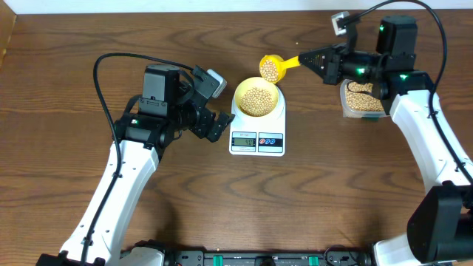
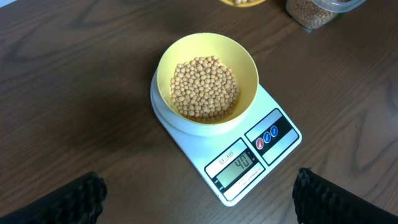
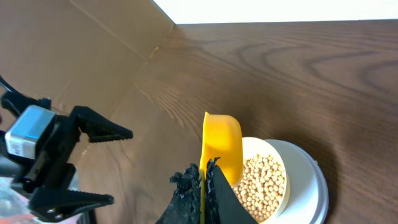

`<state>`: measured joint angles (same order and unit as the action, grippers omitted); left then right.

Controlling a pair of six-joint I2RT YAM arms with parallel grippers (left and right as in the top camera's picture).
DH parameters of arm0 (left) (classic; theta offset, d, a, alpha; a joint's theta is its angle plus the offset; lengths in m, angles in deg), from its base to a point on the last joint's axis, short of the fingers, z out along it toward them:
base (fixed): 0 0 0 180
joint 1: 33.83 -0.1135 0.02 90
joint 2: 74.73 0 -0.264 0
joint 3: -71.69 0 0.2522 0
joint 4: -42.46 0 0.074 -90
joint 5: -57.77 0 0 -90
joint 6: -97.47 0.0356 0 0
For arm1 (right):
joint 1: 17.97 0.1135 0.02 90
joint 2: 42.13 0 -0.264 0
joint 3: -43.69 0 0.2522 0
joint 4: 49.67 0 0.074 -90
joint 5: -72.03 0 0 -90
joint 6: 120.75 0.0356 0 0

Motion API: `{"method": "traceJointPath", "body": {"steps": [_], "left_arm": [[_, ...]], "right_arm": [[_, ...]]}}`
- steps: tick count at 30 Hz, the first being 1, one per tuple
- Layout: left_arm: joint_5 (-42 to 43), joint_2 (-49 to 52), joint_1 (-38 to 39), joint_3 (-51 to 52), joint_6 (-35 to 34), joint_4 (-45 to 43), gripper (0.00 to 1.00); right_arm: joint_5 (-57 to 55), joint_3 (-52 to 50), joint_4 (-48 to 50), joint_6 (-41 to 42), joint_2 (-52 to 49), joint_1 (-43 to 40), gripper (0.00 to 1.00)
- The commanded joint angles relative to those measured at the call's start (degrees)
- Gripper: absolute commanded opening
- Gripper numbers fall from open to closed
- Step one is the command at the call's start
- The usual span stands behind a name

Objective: Scoop item into bowl and weigh 50g on scale
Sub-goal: 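Lift the filled scoop and carry it left over the yellow bowl, then tilt the scoop slightly to trickle soybeans into the bowl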

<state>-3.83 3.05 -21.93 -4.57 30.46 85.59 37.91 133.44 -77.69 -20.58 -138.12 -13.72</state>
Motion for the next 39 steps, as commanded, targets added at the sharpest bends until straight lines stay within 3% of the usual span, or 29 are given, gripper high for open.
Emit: {"method": "traceJointPath", "body": {"steps": [1,24,39], "left_arm": [[0.52,-0.83,0.07,-0.35,0.96,-0.07,0.98],[0.55,-0.83,0.07,-0.35,0.96,-0.04,0.98],[0.52,-0.81,0.07,-0.35,0.96,-0.04,0.97]], "right_arm": [[-1.38,0.07,0.15,-4.22,-0.15,1.22,0.01],[-1.99,0.07,0.11,-17.66,-0.15,2.23,0.01],[-1.99,0.07,0.13,-19.54,-0.15,2.23,0.01]]}}
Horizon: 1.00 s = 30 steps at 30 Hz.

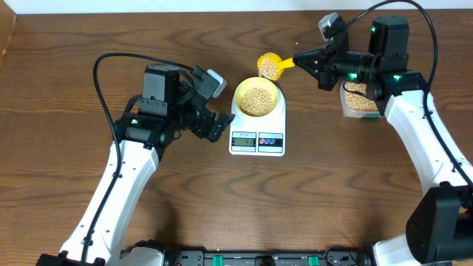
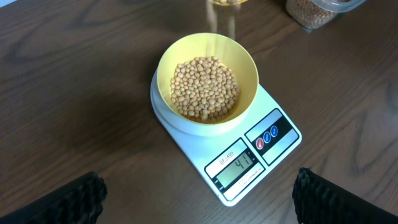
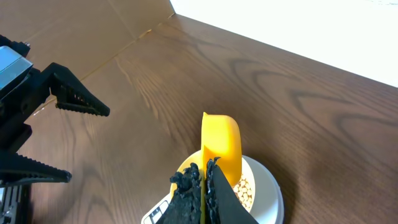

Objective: Scoop item into bowl and weigh 50g on scale
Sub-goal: 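Tilt the scoop slightly to trickle soybeans into the bowl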

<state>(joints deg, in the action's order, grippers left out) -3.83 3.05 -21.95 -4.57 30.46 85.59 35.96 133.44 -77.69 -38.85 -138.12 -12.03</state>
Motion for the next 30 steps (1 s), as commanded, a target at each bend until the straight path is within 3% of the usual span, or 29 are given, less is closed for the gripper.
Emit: {"method": "traceJointPath", "body": {"steps": [1,30], "left_arm": [[0.52,-0.81,0.09,-0.35,0.96,-0.04,0.98],[0.55,-0.81,0.09,-0.35,0.96,-0.04,0.97]], "right_arm": [[-0.04,0.07,0.13,-1.25,-0.15,0.55,0.01],[-0.02,0.07,0.74,-2.23,-0.15,0.55,0.01]]}}
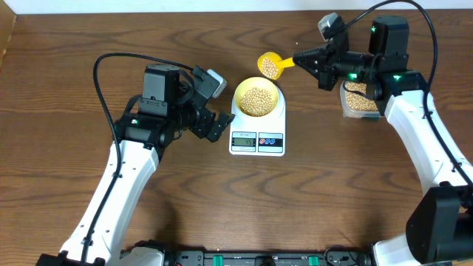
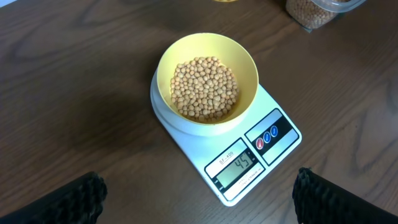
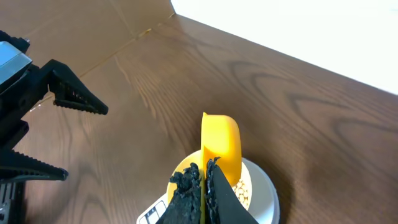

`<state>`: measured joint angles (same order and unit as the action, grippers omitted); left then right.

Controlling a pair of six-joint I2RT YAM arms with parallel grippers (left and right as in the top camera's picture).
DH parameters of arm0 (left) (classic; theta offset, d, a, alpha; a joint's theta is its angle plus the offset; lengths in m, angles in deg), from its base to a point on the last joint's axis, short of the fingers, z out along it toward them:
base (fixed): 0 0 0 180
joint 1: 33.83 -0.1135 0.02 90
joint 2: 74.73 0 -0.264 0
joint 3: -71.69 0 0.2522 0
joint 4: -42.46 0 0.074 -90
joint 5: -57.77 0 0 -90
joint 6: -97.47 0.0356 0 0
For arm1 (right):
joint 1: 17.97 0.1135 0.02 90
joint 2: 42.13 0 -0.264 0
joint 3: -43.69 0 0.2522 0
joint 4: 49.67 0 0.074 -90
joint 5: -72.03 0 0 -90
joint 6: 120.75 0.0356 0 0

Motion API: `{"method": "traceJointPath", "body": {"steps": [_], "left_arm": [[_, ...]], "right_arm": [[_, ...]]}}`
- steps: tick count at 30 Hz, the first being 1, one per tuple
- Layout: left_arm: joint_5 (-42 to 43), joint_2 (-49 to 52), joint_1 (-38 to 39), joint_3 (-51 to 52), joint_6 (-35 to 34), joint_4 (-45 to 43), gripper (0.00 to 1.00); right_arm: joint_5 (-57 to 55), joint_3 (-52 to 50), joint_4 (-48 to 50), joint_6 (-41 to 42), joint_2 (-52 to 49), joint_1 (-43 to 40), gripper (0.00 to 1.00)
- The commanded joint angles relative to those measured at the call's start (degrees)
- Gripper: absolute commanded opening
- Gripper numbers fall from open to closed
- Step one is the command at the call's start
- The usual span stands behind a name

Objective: Scoop item into bowl and weigh 50g on scale
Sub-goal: 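Tilt the scoop slightly to trickle soybeans into the bowl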

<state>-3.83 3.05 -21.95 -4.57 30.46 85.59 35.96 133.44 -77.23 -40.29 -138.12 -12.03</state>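
Note:
A yellow bowl (image 1: 256, 97) (image 2: 207, 76) holding beige beans stands on the white scale (image 1: 257, 133) (image 2: 249, 149), whose display reads 45 in the left wrist view. My right gripper (image 1: 302, 58) (image 3: 203, 176) is shut on the handle of a yellow scoop (image 1: 270, 66) (image 3: 221, 144), which holds beans just above the bowl's far rim. My left gripper (image 1: 209, 100) (image 2: 199, 199) hangs open to the left of the scale, with nothing between its fingers.
A clear container of beans (image 1: 360, 100) (image 2: 320, 9) stands right of the scale, under my right arm. The table is dark wood (image 1: 310, 207). A cardboard wall (image 3: 68, 31) rises at the table's left edge.
The scale reading has gone from 41 to 45. The scoop sits slightly farther back above the bowl's rim. Both arms are almost where they were.
The scoop was held with beans just right of the bowl's far rim and the scale read 40. Then the scoop was raised over the rim, beans were falling, and the reading was 41. The reading is now 45.

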Motion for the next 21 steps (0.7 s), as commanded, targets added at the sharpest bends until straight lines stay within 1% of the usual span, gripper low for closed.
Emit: {"method": "traceJointPath", "body": {"steps": [1,4,21], "left_arm": [[0.55,-0.81,0.09,-0.35,0.96,-0.04,0.98],[0.52,-0.81,0.09,-0.35,0.96,-0.04,0.98],[0.52,-0.81,0.09,-0.35,0.96,-0.04,0.98]], "right_arm": [[-0.02,0.07,-0.24,-0.76,-0.15,0.55,0.01],[-0.04,0.07,-1.77,-0.81,-0.15,0.55,0.01],[-0.90,0.07,-0.50,-0.81,-0.15,0.55,0.01]]}}
